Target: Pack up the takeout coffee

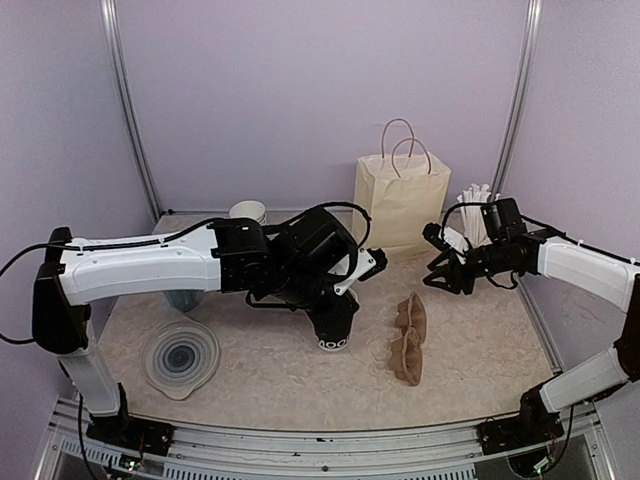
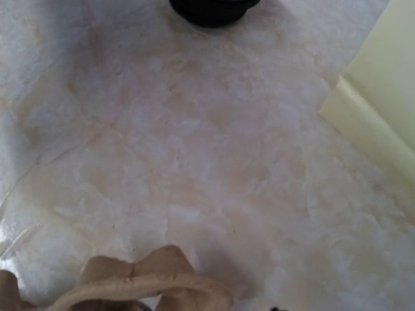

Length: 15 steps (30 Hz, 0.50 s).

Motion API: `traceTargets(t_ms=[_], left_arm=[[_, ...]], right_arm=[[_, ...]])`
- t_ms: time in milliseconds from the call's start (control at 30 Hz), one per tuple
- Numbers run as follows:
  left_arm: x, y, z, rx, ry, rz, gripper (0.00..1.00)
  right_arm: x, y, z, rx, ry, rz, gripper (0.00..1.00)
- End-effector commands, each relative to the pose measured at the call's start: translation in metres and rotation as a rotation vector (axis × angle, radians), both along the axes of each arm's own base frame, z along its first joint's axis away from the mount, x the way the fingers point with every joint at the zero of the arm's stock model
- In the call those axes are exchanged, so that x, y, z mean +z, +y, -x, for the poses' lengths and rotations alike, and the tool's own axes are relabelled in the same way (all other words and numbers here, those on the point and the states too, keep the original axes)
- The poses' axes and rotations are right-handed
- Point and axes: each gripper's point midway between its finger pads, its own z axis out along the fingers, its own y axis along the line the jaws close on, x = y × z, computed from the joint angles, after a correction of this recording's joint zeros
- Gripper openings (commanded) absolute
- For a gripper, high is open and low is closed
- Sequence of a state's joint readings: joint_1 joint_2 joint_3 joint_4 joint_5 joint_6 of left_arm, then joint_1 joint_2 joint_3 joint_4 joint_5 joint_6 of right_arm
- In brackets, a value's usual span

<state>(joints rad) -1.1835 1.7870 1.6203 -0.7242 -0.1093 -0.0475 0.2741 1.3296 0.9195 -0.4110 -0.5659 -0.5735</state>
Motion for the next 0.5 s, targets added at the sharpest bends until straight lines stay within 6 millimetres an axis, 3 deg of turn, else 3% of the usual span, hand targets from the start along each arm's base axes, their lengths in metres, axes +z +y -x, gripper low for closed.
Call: traceTargets(t_ms=[0,267,367,467], left_arm=[[-0.016,-0.019,0.000,0.007,-0.007,0.040,0.00],[-0.055,-0.016,-0.001,0.020,0.009,-0.033,0.00],[-0.060,-0.016,0.001,0.021,0.021,-0.041,0.00],[-0.062,-0.015,0.002,0.020,0.027,-0.048,0.07]], right_arm=[[-0.004,-0.003,0.003,-0.008,-0.002,-0.012,0.41],[-0.011,-0.003,0.006,0.000,0.006,-0.008,0.41],[-0.017,-0.005,0.006,0.002,0.014,0.012,0.41],[-0.026,-0.006,0.008,0.010,0.025,0.033,0.41]])
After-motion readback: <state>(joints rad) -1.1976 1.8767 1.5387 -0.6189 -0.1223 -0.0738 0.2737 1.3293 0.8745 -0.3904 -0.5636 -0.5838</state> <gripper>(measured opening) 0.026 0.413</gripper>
